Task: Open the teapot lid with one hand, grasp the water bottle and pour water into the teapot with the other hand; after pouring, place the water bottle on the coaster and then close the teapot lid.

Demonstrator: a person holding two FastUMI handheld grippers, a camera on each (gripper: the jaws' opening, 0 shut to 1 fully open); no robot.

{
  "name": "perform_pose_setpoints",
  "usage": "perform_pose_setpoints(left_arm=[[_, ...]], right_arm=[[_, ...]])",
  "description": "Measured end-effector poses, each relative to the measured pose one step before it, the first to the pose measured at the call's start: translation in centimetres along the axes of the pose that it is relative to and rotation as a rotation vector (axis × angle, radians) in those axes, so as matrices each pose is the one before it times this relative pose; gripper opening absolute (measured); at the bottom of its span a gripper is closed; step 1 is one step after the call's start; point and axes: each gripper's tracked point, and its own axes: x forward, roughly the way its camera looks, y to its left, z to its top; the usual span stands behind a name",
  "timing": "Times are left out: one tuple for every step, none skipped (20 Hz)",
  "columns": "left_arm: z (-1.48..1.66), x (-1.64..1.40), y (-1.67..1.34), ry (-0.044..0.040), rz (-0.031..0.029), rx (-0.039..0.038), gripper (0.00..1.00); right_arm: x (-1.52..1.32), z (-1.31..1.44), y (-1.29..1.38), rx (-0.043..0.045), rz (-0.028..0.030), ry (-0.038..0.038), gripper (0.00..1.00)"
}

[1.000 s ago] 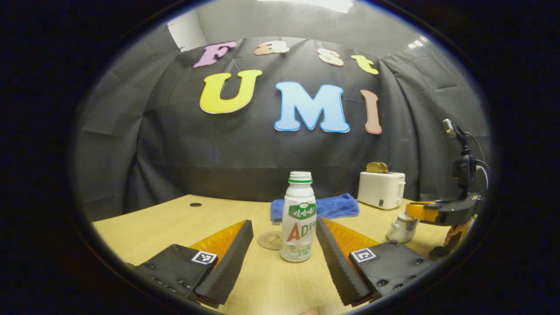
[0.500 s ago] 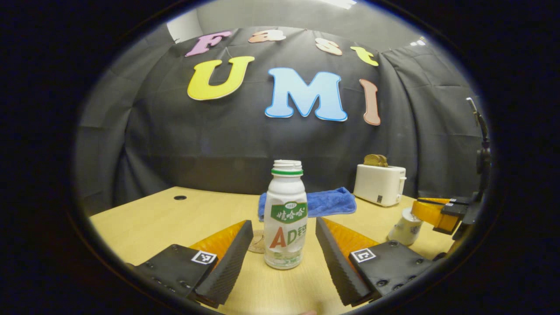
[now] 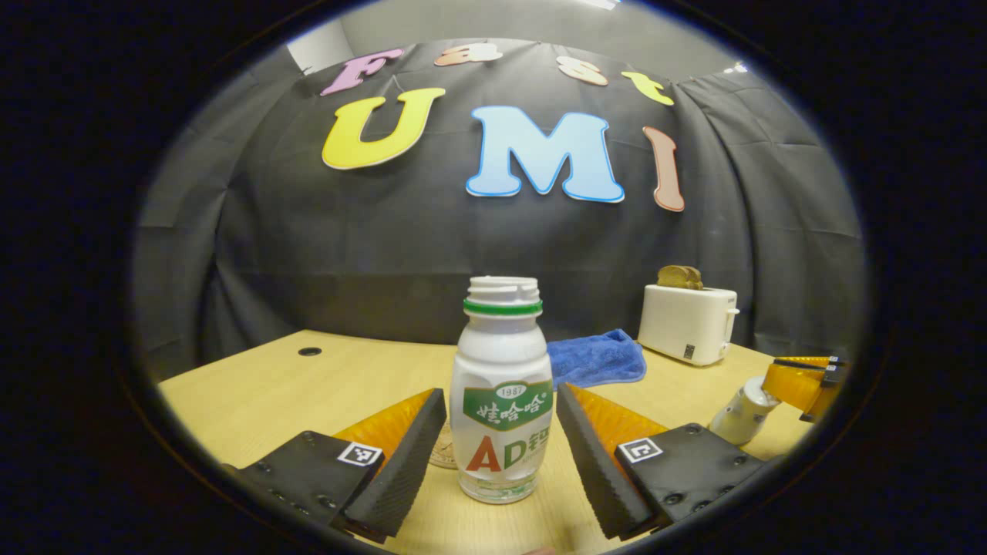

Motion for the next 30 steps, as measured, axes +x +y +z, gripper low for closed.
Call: perform_pose_setpoints(left_arm=[[-0.4,0.367,0.254,0.0074,0.00874,0.00141,0.95],[-0.389,0.406,0.104,0.00731,-0.00026,-0.00033,0.95],[-0.563,0.41,-0.03,0.01435,-0.00444,-0.00171,0.95],[0.061,-0.099,-0.128,0.00166,-0.00615,-0.00279,0.95],[-0.108,0.41,0.203,-0.00191,0.00929,-0.00552,0.99],[-0.017,-0.466,0.123,0.00508,0.00438,0.00019,0.85],[-0.24,-0.175,-0.048,0.00532,-0.0036,0.01104,0.75],[0.097,-0.106,-0.057,-0.00424,-0.00659,0.01066,0.84],[0.132,-0.06,-0.298,0.00269,-0.01713,0.00622,0.83],[0.099,-0.169,-0.239,0.00125,-0.01406,-0.00478,0.77],[-0.008,-0.208,-0.306,0.00386,-0.0148,-0.00612,0.77],[0.07,-0.204,-0.271,0.00357,-0.00818,0.00165,0.77],[-0.373,-0.223,-0.478,0.00318,-0.00345,0.014,0.77],[0.038,-0.084,-0.26,0.00191,-0.002,0.02701,0.77],[0.077,0.091,-0.16,-0.00408,0.00301,0.03204,0.77],[0.16,0.064,0.014,-0.00379,0.00775,0.02809,0.77],[0.099,-0.018,-0.168,-0.00302,0.00425,0.02053,0.77],[0.0,-0.071,-0.21,-0.0019,0.00079,0.0168,0.77],[0.225,-0.035,-0.205,-0.00226,0.00185,0.02005,0.77],[0.107,0.003,-0.165,-0.00229,0.00732,0.02882,0.77],[0.225,0.068,-0.113,-0.00134,0.00428,0.03789,0.77],[0.182,0.039,-0.671,-0.00135,-0.00973,0.03799,0.77],[0.294,0.11,-0.384,-0.00371,-0.00621,0.03268,0.77],[0.252,-0.023,-0.275,-0.00297,-0.00323,0.03121,0.8],[0.293,0.064,-0.321,-0.0004,-0.0023,0.03608,0.77],[0.217,-0.129,-0.31,-0.00133,0.00436,0.04335,0.82],[0.297,0.008,-0.305,-0.00165,0.0067,0.05217,0.72],[0.185,0.0,-0.436,-0.00161,0.00487,0.05559,0.77],[0.231,0.059,-0.337,0.00128,0.0017,0.05569,0.77],[0.104,-0.125,-0.339,0.00029,0.01192,0.04348,0.77]], right_arm=[[-0.001,-0.063,0.027,-0.0002,0.00144,0.00061,0.09],[0.02,-0.003,0.061,-0.00095,0.00182,-0.00029,0.09],[-0.07,0.003,0.09,-0.00126,0.0028,-0.00012,0.09],[-0.018,0.087,0.113,-0.00099,0.0022,-0.00171,0.09],[-0.036,-0.083,0.083,-0.00222,0.00412,-0.00226,0.09],[-0.076,0.187,0.096,-0.00402,0.00349,-0.00351,0.09],[-0.164,0.134,0.067,-0.0043,0.00225,-0.00592,0.09],[-0.27,0.263,0.07,-0.00229,0.00325,-0.00484,0.09],[-0.433,0.332,0.074,0.00058,0.00443,-0.00942,0.09],[-0.599,0.455,-0.065,-0.0013,-0.00166,-0.01034,0.09],[-0.815,0.132,0.033,-0.00442,0.0021,-0.00356,0.09],[-1.114,-0.137,0.009,-0.00303,0.00249,0.0012,0.09],[-1.176,-0.096,-0.106,0.00071,-0.00024,-0.00489,0.09],[-1.243,-0.216,-0.265,0.00279,-0.00655,0.0015,0.09],[-1.125,-0.138,-0.326,0.00683,-0.00382,-0.00297,0.09],[-1.053,0.057,-0.356,0.00798,-0.00673,-0.00348,0.09],[-1.013,-0.053,-0.394,0.00885,-0.00826,-0.00141,0.09],[-0.927,0.075,-0.264,0.00647,-0.00348,0.0005,0.09],[-0.867,-0.176,-0.168,0.00197,-0.00181,0.0015,0.09],[-0.892,-0.156,-0.311,0.00081,-0.00565,0.00163,0.09],[-0.702,-0.227,-0.182,-0.00162,-0.00298,0.00235,0.09],[-0.676,-0.114,-0.199,-0.00486,-0.00433,0.00139,0.09],[-0.544,-0.314,-0.284,-0.00452,-0.00638,0.00378,0.09],[-0.545,-0.247,-0.073,-0.00174,0.00173,0.00425,0.09],[-0.49,-0.245,0.033,-0.00102,-0.00007,0.00439,0.09],[-0.408,-0.307,-0.192,-0.00499,-0.00321,0.00292,0.09],[-0.405,-0.331,-0.102,-0.00388,-0.00356,0.0023,0.09],[-0.443,-0.178,-0.122,-0.00725,-0.00421,-0.00224,0.09],[-0.385,-0.124,-0.031,-0.00495,-0.00469,-0.00307,0.09],[-0.385,-0.147,-0.075,-0.005,-0.00288,-0.0017,0.09]])
